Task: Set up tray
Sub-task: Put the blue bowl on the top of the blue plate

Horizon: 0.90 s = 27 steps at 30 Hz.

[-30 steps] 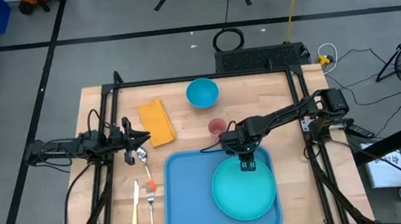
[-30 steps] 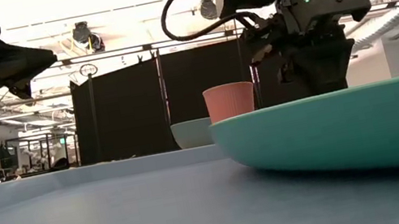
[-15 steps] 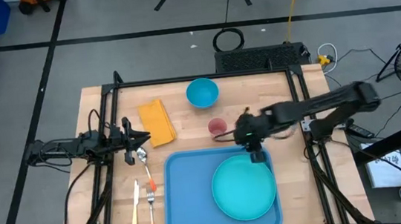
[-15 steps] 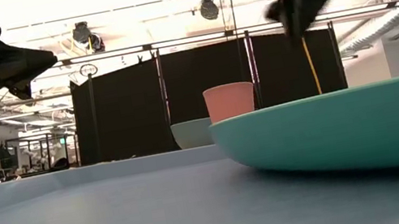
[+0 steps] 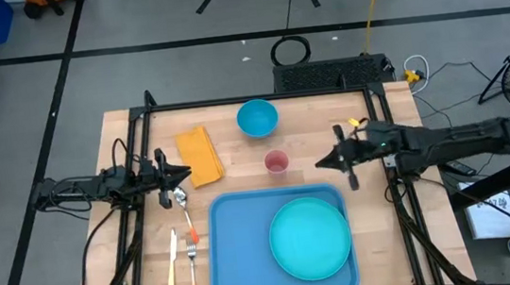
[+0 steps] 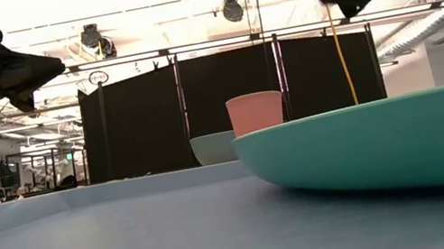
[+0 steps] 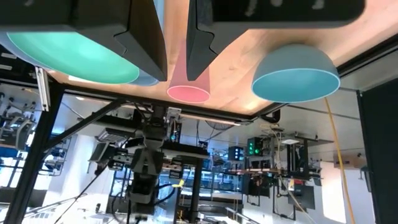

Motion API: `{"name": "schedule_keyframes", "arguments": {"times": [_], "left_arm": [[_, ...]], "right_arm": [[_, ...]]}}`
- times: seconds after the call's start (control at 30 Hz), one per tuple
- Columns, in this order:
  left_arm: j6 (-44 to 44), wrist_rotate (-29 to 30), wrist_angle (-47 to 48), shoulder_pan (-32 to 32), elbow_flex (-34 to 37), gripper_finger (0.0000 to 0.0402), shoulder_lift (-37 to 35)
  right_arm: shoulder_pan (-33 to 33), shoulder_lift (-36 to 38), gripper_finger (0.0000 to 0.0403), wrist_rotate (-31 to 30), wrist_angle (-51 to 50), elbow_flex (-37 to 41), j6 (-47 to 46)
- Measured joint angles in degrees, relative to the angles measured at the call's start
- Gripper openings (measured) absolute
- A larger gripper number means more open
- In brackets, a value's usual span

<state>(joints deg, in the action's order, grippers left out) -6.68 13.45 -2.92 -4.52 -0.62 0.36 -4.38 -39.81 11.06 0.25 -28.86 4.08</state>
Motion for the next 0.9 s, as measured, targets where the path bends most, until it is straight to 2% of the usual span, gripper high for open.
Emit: {"name": "schedule_keyframes", "arguments": {"times": [0.1, 0.2, 0.33, 0.43, 0.57, 0.63, 0.77, 0.9], "left_arm": [[0.0, 0.1, 0.0, 0.0, 0.0, 0.0063, 0.0], [-0.6, 0.1, 0.0, 0.0, 0.0, 0.0063, 0.0], [-2.7, 1.0, 0.1, 0.0, 0.0, 0.0063, 0.0], [-6.5, 6.0, 0.4, 0.0, -0.3, 0.0062, 1.2], [-7.6, 16.1, 5.0, 0.3, -2.8, 0.0062, 7.0], [-8.3, 18.3, 6.0, 1.2, -5.5, 0.0062, 11.4], [-8.9, 17.0, 8.3, 4.3, -11.1, 0.0062, 21.5], [-8.4, 16.1, 8.0, 7.7, -16.5, 0.0062, 32.1]], "right_arm": [[-1.9, 2.3, 0.0001, 4.1, 9.3, 6.5, -0.7], [-2.9, 2.3, 0.0001, 5.7, 18.4, 13.2, -1.4], [-3.2, 2.2, 0.0, 3.3, 33.6, 22.6, -2.9], [-4.0, 2.2, 0.0, 2.2, 41.4, 26.5, -3.8], [-5.5, 2.6, 0.0, 2.5, 41.3, 27.4, -0.9], [-6.4, 3.3, 0.0, 2.5, 41.4, 27.4, 0.8], [-9.1, 6.8, 0.0, 5.7, 39.6, 27.4, 0.6], [-11.2, 11.6, 0.0, 9.0, 32.8, 27.4, 0.1]]}}
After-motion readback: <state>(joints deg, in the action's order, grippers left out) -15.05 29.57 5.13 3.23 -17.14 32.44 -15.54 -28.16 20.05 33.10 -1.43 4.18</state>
